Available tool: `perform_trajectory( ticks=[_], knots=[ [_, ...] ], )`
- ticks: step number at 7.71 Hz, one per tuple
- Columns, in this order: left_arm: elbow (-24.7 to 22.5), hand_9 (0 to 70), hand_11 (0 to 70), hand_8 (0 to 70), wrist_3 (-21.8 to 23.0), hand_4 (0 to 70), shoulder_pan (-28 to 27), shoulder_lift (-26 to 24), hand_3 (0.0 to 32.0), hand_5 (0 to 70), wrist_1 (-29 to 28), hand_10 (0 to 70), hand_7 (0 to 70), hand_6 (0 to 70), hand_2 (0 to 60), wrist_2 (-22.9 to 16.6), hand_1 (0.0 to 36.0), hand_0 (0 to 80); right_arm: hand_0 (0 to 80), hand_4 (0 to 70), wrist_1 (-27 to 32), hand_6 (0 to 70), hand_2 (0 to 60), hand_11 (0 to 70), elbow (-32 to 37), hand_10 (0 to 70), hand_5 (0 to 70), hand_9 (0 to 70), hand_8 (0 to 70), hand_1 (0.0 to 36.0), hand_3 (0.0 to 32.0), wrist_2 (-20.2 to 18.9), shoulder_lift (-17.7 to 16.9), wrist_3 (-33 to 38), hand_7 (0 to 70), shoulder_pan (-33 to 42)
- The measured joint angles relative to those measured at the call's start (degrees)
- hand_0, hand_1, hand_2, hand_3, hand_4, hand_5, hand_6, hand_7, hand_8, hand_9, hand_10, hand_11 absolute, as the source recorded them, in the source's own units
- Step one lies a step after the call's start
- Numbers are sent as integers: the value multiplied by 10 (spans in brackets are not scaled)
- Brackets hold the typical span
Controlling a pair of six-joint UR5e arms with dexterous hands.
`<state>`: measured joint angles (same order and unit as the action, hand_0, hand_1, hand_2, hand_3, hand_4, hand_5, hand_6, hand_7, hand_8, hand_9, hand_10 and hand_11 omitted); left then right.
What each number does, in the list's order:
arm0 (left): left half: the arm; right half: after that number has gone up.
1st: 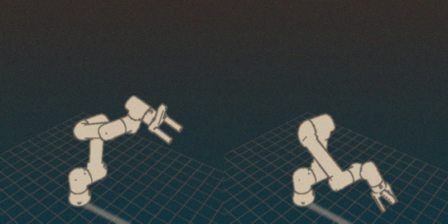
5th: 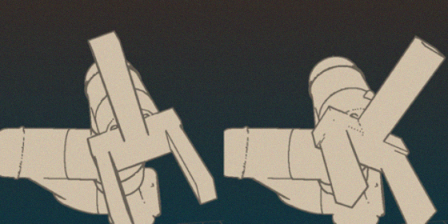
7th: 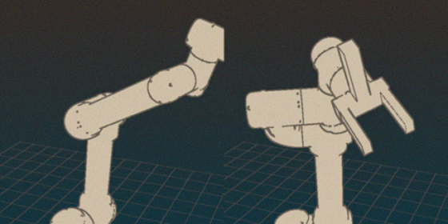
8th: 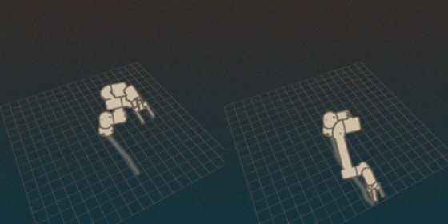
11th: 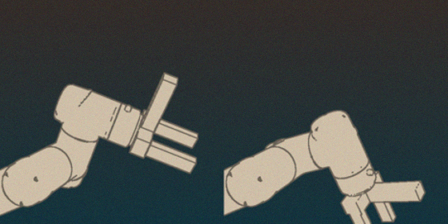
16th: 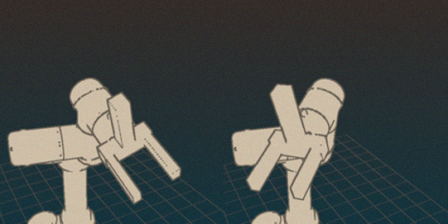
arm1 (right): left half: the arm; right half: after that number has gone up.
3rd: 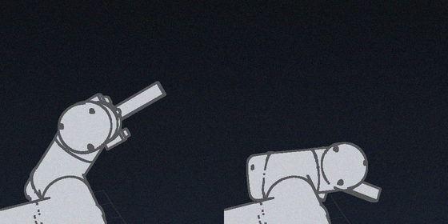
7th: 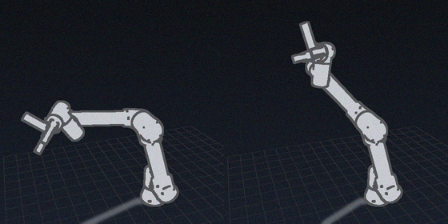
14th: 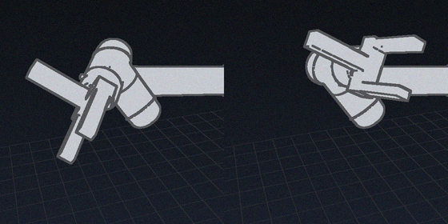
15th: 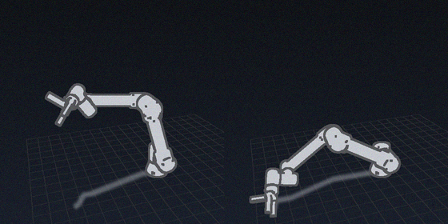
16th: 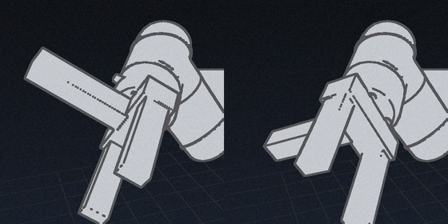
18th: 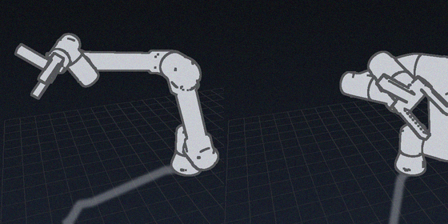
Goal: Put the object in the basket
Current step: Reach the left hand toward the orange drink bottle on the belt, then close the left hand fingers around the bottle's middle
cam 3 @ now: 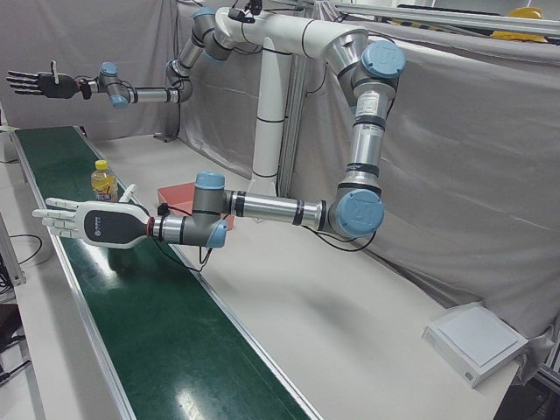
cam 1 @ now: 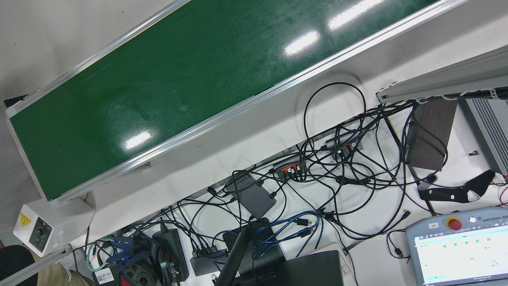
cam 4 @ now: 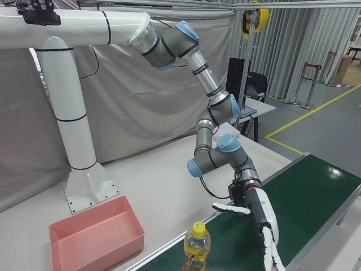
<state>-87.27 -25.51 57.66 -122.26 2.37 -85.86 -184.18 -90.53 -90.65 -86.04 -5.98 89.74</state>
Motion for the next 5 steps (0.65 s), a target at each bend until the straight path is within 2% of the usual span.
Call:
perform_trajectory(
  ticks=[5],
  knots=[
    [14,97,113,51,0,152,-26,-25,0,82,2,72,0,0,0,0,34,482,0,0,0,0,0,0,0,0,0,0,0,0,0,-1,0,0,0,0]
  ],
)
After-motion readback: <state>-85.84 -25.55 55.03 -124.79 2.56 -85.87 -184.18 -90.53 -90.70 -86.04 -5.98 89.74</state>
